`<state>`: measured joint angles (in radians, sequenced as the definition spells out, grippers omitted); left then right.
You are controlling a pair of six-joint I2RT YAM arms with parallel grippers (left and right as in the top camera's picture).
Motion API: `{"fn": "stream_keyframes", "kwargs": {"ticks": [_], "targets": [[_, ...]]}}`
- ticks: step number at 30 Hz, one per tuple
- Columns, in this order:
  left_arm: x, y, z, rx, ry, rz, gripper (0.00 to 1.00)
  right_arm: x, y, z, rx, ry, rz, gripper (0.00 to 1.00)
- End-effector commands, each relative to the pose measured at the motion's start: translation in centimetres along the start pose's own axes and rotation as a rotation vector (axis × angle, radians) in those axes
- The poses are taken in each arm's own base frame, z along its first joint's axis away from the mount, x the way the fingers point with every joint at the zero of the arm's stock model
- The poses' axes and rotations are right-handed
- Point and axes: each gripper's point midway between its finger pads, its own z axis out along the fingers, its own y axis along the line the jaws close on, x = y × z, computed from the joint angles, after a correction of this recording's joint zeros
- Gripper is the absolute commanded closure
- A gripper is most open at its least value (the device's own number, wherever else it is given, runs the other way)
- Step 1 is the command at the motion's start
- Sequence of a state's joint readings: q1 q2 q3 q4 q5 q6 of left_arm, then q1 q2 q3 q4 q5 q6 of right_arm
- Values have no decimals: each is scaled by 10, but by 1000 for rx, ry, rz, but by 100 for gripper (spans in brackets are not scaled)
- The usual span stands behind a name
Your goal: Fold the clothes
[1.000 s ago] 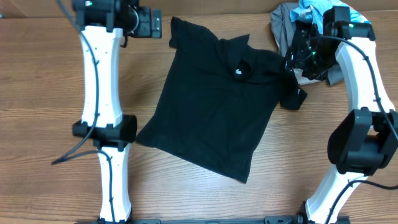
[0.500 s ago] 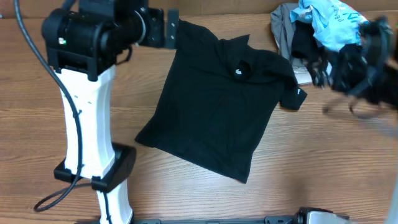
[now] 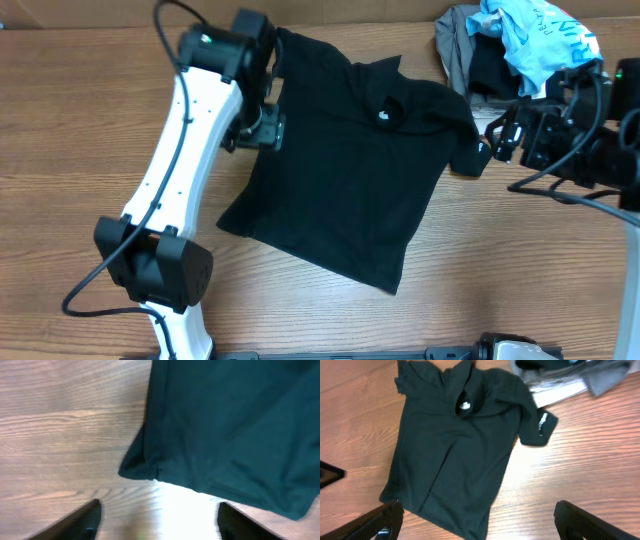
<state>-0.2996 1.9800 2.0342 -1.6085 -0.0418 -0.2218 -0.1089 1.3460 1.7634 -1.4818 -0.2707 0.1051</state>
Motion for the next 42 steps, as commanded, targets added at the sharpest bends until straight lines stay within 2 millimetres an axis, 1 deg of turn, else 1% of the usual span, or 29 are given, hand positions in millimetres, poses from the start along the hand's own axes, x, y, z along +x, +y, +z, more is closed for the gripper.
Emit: {"fn": "stream_keyframes", "kwargs": {"ticks": [1, 3, 4, 7, 9, 12, 14, 16, 20, 24, 27, 28, 29, 31, 32, 33, 35, 36, 39, 42], "targets": [[21, 5, 36, -33, 93, -29, 36, 4, 4, 12, -44, 16, 0, 0], [30, 5, 60, -28, 142, -48, 38, 6, 1, 21, -42, 27, 3, 1], [38, -1, 77, 14, 176, -53, 39, 7, -1, 27, -41, 34, 6, 2], [49, -10, 106, 65, 213, -50, 43, 8, -3, 32, -40, 37, 6, 4], [57, -10, 124, 62, 228, -48, 50, 7, -3, 33, -41, 33, 5, 5], [69, -7, 146, 55, 250, -58, 57, 6, -3, 33, -41, 28, 3, 6], [76, -2, 158, 54, 261, -77, 59, 6, -3, 33, -42, 28, 3, 6], [80, 3, 170, 63, 263, -103, 62, 6, -3, 33, -42, 27, 3, 7], [81, 7, 180, 66, 251, -109, 64, 5, -2, 33, -43, 23, 2, 7], [82, 9, 191, 59, 231, -108, 63, 5, -2, 33, -43, 24, 2, 7], [77, 11, 196, 53, 199, -110, 65, 5, -2, 33, -43, 24, 2, 7], [74, 12, 197, 45, 188, -111, 70, 5, -2, 33, -43, 23, 2, 7], [71, 15, 198, 37, 174, -114, 79, 5, -2, 33, -43, 23, 2, 7], [68, 18, 198, 27, 162, -121, 93, 5, -2, 33, -43, 23, 2, 7], [66, 21, 198, 24, 157, -129, 96, 5, -3, 33, -42, 23, 2, 7], [66, 23, 199, 24, 156, -136, 96, 5, -3, 33, -42, 23, 2, 8], [64, 34, 199, 25, 155, -171, 96, 5, -3, 33, -42, 23, 2, 9], [61, 47, 199, 15, 147, -207, 96, 4, -2, 33, -43, 20, 1, 11], [51, 76, 196, -19, 117, -273, 96, 2, -3, 37, -45, 17, 1, 12], [32, 115, 193, -86, 38, -352, 95, 3, -5, 45, -44, 34, 6, 12]]}}
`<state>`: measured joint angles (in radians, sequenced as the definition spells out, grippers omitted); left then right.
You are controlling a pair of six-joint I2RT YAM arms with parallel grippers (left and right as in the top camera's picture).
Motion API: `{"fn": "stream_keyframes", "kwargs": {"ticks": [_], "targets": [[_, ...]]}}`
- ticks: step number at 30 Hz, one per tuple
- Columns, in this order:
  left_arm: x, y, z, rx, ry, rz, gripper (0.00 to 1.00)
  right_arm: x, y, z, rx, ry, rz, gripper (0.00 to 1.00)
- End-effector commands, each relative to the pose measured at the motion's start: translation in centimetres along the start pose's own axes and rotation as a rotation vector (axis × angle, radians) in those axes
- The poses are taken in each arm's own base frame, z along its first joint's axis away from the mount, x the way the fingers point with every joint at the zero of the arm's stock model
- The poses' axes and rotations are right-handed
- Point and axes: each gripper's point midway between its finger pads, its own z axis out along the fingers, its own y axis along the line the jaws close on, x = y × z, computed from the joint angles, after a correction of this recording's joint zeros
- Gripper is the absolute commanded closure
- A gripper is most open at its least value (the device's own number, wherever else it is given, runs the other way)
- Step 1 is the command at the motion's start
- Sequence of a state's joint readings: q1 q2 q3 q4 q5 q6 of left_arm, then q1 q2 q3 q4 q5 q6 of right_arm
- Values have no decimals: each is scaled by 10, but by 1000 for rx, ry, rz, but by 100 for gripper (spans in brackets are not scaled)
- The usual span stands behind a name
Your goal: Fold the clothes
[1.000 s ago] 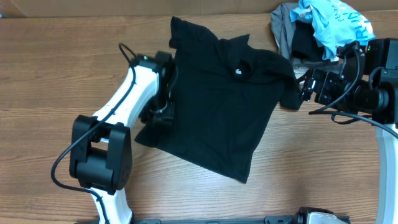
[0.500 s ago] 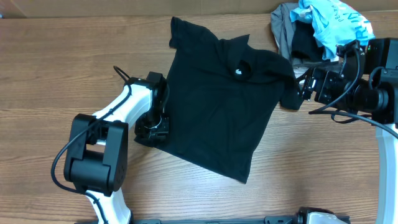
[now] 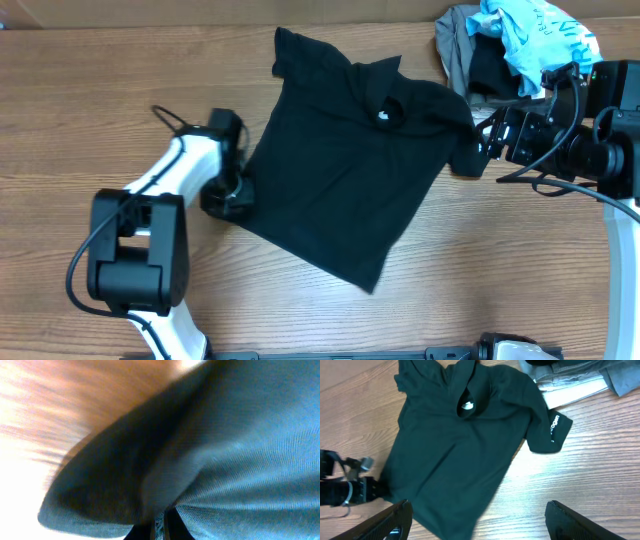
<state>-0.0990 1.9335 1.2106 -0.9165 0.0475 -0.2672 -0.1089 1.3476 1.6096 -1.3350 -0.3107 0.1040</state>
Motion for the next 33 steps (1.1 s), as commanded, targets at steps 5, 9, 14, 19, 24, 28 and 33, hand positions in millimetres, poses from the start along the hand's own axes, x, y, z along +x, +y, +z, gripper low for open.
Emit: {"fn": "stream_keyframes", "kwargs": {"ticks": [5, 9, 14, 19, 24, 28, 33], "targets": [[-88, 100, -14, -144, -315, -237, 92, 6, -6, 33, -22, 86, 28, 13], [-133, 137, -36, -176, -524, -320, 95, 8, -15, 61, -7, 165, 56, 13], [-160, 177, -62, -262, -688, -369, 96, 9, -25, 89, 4, 231, 81, 12], [-181, 196, -84, -267, -813, -379, 20, 6, -30, 106, 6, 248, 86, 12], [-190, 179, -107, -216, -795, -317, 0, 4, -21, 117, -19, 251, 62, 13], [-177, 134, -132, -33, -691, -223, 0, -4, 3, 126, -58, 208, -37, 13], [-142, 77, -155, 192, -540, -136, 0, -16, 52, 153, -60, 109, -293, 15]]}}
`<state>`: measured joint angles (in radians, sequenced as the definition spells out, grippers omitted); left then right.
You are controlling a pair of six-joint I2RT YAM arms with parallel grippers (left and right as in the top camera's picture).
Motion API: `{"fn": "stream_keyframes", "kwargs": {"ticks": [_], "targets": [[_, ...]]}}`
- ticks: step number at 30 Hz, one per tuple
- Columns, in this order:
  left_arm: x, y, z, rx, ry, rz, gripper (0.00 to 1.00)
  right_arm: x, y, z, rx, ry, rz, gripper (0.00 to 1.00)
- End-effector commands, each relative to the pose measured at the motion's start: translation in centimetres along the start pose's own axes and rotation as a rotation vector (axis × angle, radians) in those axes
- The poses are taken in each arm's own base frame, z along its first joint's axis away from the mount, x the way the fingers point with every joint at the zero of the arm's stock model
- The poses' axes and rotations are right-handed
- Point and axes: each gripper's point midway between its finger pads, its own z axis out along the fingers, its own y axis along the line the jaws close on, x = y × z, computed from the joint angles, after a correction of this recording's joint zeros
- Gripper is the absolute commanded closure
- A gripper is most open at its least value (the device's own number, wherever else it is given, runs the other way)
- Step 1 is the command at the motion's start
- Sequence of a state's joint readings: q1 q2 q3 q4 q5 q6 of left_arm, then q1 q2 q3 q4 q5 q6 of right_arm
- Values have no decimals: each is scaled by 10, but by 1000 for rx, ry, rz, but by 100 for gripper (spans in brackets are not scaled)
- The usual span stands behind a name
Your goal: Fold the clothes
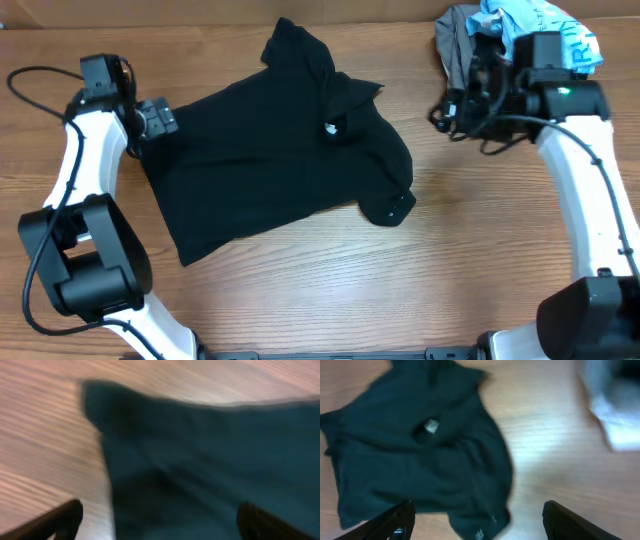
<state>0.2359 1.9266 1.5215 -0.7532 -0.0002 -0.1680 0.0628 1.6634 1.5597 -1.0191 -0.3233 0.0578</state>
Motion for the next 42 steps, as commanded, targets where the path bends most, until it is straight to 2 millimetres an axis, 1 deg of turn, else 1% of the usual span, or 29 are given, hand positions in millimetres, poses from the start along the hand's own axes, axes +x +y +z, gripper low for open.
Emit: {"fn": "stream_keyframes", "kwargs": {"ticks": [1, 4, 7, 9, 11, 13, 16, 19, 21, 24, 27, 29, 31, 32, 35, 37, 39, 42], "targets": [[-5, -48, -47, 212, -5, 39, 0, -3, 24, 27, 58, -9, -156, 15], [4, -48, -60, 211, 14, 42, 0, -10, 40, 57, 112, -35, -235, 14], [2, -49, -68, 213, 0, 36, 0, -13, 56, 93, 131, -55, -294, 14], [0, -49, -70, 215, -8, 20, 0, -15, 62, 118, 149, -69, -321, 15], [1, -50, -70, 223, -6, 19, 0, -16, 62, 139, 176, -80, -314, 16], [2, -50, -70, 221, -2, 16, 0, -15, 57, 158, 205, -84, -290, 16], [2, -50, -70, 221, -2, 16, 0, -10, 51, 182, 206, -71, -242, 18], [2, -50, -70, 221, -2, 15, 0, -5, 47, 198, 200, -57, -209, 23], [2, -50, -70, 222, -1, 16, 0, -2, 44, 205, 202, -50, -184, 28], [3, -50, -70, 221, 3, 5, 0, 2, 42, 210, 206, -39, -165, 36], [3, -52, -70, 223, 3, 6, 0, 6, 39, 214, 211, -27, -149, 41], [4, -54, -70, 222, 4, 10, 0, 9, 39, 215, 207, -15, -140, 47], [5, -57, -70, 224, 5, 16, 0, 12, 38, 217, 209, -3, -139, 55], [5, -58, -70, 225, 6, 19, 0, 14, 37, 217, 212, 2, -138, 60], [6, -61, -69, 227, 8, 25, 0, 15, 36, 217, 217, 10, -137, 81], [6, -62, -69, 228, 10, 28, 0, 10, 31, 213, 241, 0, -110, 96], [7, -62, -68, 222, 11, 31, 0, 0, 24, 204, 272, -10, -87, 96], [7, -61, -68, 205, 8, 34, 0, -23, 11, 185, 293, -27, -47, 96]]}}
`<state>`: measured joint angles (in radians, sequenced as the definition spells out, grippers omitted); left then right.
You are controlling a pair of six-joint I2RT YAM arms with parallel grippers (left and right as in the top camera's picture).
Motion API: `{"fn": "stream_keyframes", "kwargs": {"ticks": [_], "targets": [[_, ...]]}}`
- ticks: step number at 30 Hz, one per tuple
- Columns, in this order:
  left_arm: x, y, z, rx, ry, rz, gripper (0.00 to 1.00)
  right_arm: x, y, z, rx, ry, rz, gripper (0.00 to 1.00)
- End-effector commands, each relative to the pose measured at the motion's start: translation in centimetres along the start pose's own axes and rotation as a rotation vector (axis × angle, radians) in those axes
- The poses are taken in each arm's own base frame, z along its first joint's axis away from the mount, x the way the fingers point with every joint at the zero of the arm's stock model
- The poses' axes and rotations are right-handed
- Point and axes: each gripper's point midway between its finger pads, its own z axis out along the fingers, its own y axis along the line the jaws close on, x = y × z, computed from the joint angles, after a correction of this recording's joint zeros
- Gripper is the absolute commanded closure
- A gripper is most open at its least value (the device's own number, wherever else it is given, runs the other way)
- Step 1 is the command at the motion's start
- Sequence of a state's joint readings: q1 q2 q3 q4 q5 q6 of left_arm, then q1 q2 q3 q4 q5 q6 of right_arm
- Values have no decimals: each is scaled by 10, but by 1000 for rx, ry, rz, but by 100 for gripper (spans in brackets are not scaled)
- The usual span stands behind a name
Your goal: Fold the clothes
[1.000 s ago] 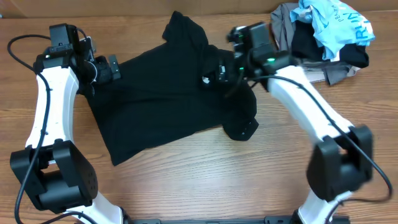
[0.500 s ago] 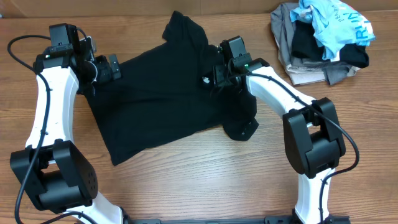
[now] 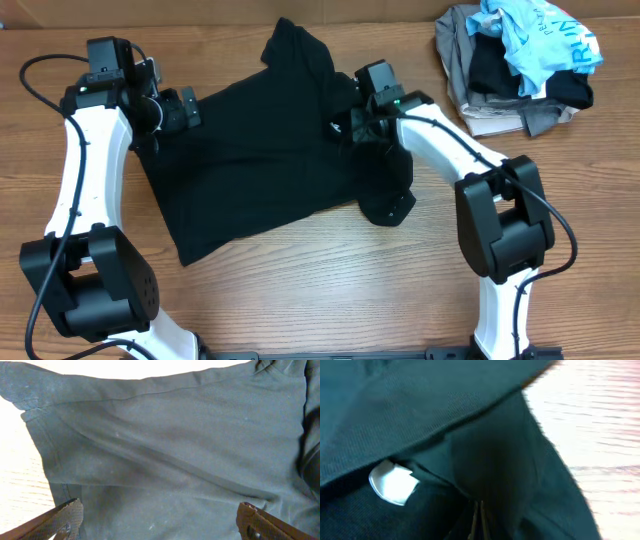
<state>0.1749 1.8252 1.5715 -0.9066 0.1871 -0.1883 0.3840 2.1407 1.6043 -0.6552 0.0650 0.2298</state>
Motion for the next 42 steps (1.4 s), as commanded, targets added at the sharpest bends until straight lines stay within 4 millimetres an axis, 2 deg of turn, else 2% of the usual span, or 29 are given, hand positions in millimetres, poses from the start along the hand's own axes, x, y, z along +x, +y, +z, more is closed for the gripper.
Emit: {"fn": "stream_keyframes", "kwargs": {"ticks": [1, 5, 10, 11, 12, 13, 15, 17, 20, 22, 24, 27, 31, 34, 38, 42], "targets": [[-7, -6, -12, -4, -37, 3, 0, -44, -31, -20, 43, -82, 89, 96], [-8, -5, -12, -12, -38, 3, 0, -64, -69, -31, 59, -108, 205, 96], [-9, 3, -12, -59, -48, 10, 0, -62, -112, -27, 34, -77, 313, 95], [-9, 3, -12, -59, -48, 11, 0, -61, -119, -25, 30, -71, 327, 87], [-10, 3, -12, -59, -49, 11, 0, -60, -123, -25, 22, -69, 337, 68], [-10, 3, -12, -59, -50, 11, 0, -60, -127, -25, 15, -67, 338, 56], [-13, 3, -12, -57, -60, 27, 0, -60, -131, -26, 18, -64, 347, 39], [-16, 2, -13, -54, -75, 53, 0, -59, -133, -27, 19, -58, 351, 30], [-20, -1, -21, -51, -79, 77, 0, -60, -130, -40, -15, -38, 362, 27], [-21, -5, -35, -46, -71, 76, 0, -65, -128, -60, -28, -39, 363, 25], [-22, -10, -53, -40, -63, 78, 0, -73, -124, -90, -36, -60, 351, 24], [-15, -14, -82, -50, -43, 81, 0, -79, -111, -146, -68, -97, 319, 19], [-1, -8, -119, -115, -49, 81, 0, -62, -101, -217, -90, -118, 297, 8], [13, -9, -144, -116, -59, 70, 0, -43, -100, -258, -92, -123, 300, 6], [37, -8, -166, -119, -34, 46, 1, -21, -96, -296, -95, -135, 302, 6], [66, -6, -167, -131, 39, 37, 4, 1, -94, -319, -95, -115, 330, 6]]}}
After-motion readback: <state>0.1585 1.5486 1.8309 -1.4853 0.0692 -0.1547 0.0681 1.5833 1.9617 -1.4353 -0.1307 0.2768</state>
